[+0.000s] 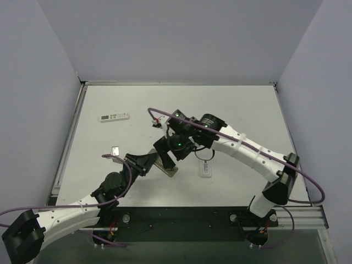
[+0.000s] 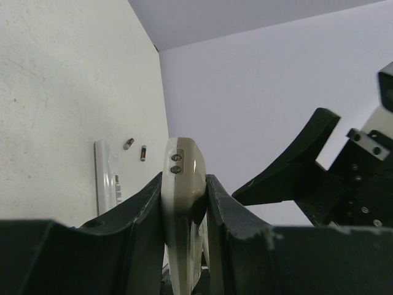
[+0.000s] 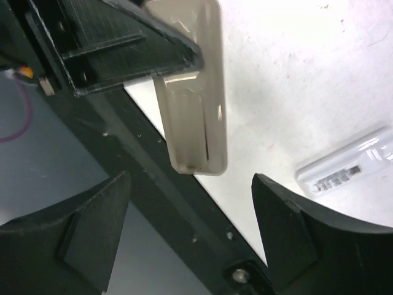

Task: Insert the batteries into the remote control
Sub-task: Load the battery cover into the remote control.

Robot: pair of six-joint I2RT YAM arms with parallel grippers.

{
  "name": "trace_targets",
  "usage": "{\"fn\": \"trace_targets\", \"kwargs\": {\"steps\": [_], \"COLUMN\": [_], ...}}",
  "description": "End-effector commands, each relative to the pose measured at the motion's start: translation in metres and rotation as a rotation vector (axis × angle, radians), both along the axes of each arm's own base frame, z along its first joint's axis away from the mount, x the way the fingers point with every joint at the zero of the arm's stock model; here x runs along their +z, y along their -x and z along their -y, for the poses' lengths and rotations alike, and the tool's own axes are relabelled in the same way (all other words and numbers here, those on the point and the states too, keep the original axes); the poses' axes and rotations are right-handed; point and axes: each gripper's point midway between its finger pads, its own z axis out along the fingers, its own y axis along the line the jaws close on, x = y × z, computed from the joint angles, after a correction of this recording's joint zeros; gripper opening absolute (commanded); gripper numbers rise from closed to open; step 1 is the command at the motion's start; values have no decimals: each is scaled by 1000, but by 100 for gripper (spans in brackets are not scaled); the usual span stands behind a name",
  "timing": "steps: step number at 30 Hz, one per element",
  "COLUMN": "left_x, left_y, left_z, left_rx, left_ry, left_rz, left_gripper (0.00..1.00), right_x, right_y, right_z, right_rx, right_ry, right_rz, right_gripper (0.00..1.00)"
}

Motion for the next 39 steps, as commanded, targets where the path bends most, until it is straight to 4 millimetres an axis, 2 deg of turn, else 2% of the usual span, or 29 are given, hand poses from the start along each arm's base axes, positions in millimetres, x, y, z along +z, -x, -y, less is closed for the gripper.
{"fn": "trace_targets", "kwargs": {"steps": [1, 2, 3, 5, 6, 7, 8, 10, 17, 23, 27, 35, 39], "left_x": [15, 19, 22, 30, 32, 35, 40, 45, 65, 80, 85, 98, 104], "left_y": [2, 2, 2, 3, 3, 3, 3, 4, 3, 3, 3, 2, 1], "left_z": [-7, -8, -9, -9, -9, -9, -9, -8, -13, -16, -18, -17, -18], "left_rx": [9, 13, 14, 11, 8, 5, 4, -2, 17, 21, 27, 33, 39], "left_ry": [88, 102, 114, 141, 152, 161, 176, 191, 261, 297, 311, 333, 346], "left_rz": [27, 34, 35, 46, 47, 48, 56, 61, 90, 122, 131, 165, 178], "left_gripper": [0, 0, 0, 0, 0, 0, 0, 0, 0, 0, 0, 0, 0], "right_x": [29, 42, 55, 51, 60, 62, 56, 62, 46, 32, 32, 30, 25], "right_y": [3, 4, 2, 2, -5, -8, -6, -9, -10, -12, -9, -1, 2], "right_z": [0, 2, -8, -1, -8, -4, -1, -3, -1, 3, 2, -5, -4], "right_rx": [-63, -68, -68, -102, -102, -137, -147, -147, -196, -238, -230, -197, -187], "right_ry": [-339, -407, -504, -575, -652, -687, -698, -749, -800, -836, -884, -930, -929], "right_rz": [-102, -96, -98, -109, -82, -106, -119, -130, -184, -226, -276, -356, -371], "right_gripper": [75, 75, 75, 75, 76, 76, 77, 77, 75, 70, 61, 51, 35]}}
